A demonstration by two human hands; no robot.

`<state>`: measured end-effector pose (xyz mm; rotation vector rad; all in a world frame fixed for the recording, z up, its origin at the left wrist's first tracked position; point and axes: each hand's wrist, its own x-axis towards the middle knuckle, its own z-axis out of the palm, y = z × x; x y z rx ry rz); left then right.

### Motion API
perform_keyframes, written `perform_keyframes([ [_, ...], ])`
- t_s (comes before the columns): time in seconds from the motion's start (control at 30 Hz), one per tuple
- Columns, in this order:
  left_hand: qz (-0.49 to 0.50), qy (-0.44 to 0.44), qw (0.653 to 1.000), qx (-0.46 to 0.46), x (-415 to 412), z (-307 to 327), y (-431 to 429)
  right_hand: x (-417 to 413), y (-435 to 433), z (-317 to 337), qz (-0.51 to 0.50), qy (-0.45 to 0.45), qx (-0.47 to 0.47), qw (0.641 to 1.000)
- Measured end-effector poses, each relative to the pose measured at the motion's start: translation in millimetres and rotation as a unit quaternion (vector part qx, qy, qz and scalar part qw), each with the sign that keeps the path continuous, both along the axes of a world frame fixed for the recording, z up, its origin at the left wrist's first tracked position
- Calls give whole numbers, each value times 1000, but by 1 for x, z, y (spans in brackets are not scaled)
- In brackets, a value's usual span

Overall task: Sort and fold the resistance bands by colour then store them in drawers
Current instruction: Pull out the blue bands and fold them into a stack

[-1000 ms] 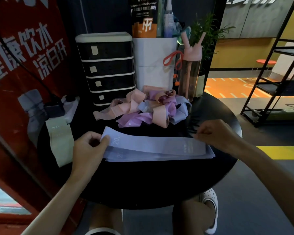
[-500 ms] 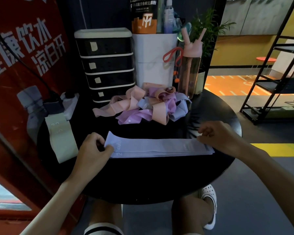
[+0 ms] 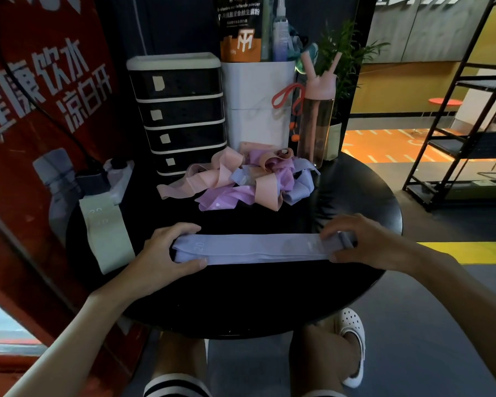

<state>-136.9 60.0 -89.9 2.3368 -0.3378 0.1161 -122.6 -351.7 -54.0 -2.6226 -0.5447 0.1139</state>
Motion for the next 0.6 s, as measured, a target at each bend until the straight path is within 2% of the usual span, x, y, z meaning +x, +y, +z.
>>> perform_keyframes([
  [0.23, -57, -38, 997, -33, -2, 1, -2, 2, -8, -3, 10, -3, 19, 1000],
  [0.6, -64, -35, 997, -31, -2, -3, -2, 0, -20, -7, -3, -1, 55, 998],
])
